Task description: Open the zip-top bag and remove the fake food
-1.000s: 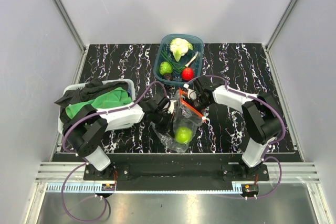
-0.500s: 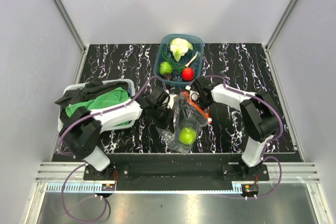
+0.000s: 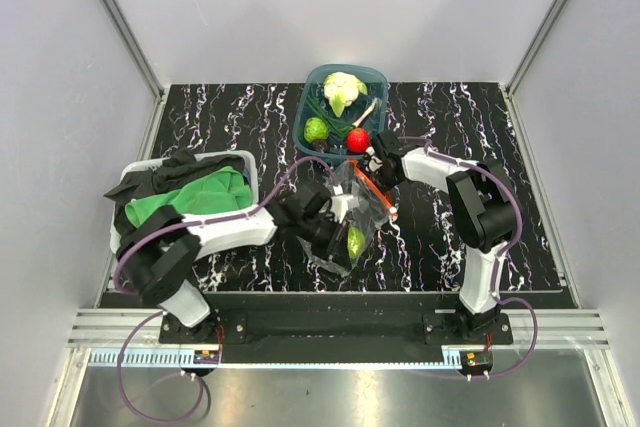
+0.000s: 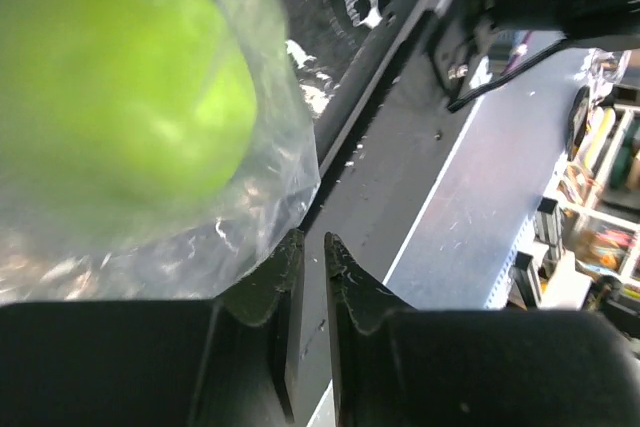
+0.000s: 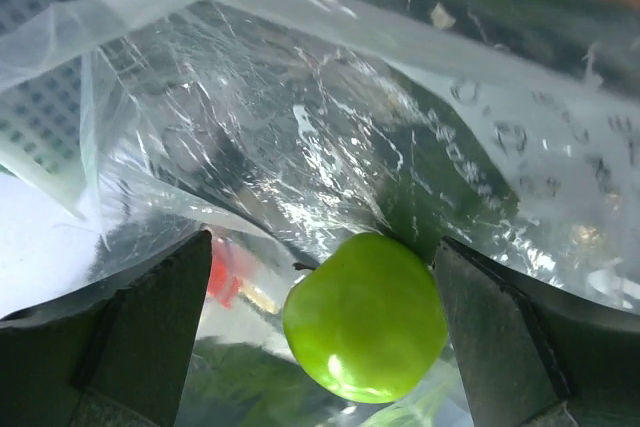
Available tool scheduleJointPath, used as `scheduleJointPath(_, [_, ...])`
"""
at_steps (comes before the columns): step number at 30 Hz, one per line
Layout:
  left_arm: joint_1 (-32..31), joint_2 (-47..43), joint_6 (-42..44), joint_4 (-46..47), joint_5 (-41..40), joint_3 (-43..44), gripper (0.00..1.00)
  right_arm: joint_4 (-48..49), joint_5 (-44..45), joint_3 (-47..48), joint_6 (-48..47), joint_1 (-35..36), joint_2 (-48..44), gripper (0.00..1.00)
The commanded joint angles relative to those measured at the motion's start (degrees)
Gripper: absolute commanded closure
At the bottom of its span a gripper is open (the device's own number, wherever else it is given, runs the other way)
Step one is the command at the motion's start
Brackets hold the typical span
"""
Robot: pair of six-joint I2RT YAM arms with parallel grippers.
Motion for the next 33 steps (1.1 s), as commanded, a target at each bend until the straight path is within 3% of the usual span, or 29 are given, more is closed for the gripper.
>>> scheduleJointPath(1, [-0.98,3.90,-2.34,8.81,1.46,1.52,0.87,4.23,-1.17,0.20,4.79,-0.14,-1.94,0.00])
scheduleJointPath(5, [1.22,8.12,-6.11,9.06,-6.71,0.65,0.92,4.14,-1.79,-3.75,1.12,-0.23,-3.96,0.00])
scheduleJointPath(9, [4.55,10.49,-8.05,10.74,-9.11,-0.06,0.93,2.04,-1.27,-7.62,-3.99,-0.14,-5.55,0.00])
scheduleJointPath(15, [5.97,15.41,-5.94,4.68,-12.09,6.61,0.94,-0.16,-0.56,-8.07,-6.55,-0.14,-6.43,0.00])
scheduleJointPath(25, [8.25,12.61,-5.33,2.75,-23.42,8.90,0.97,-3.50,-3.10,-8.51,-8.74,0.83,-5.90,0.00])
scheduleJointPath(33, [7.73,11.99,-5.50,3.27,-22.64,9.43,0.98,-4.47,-3.39,-7.37,-8.48,0.74,-6.43,0.00])
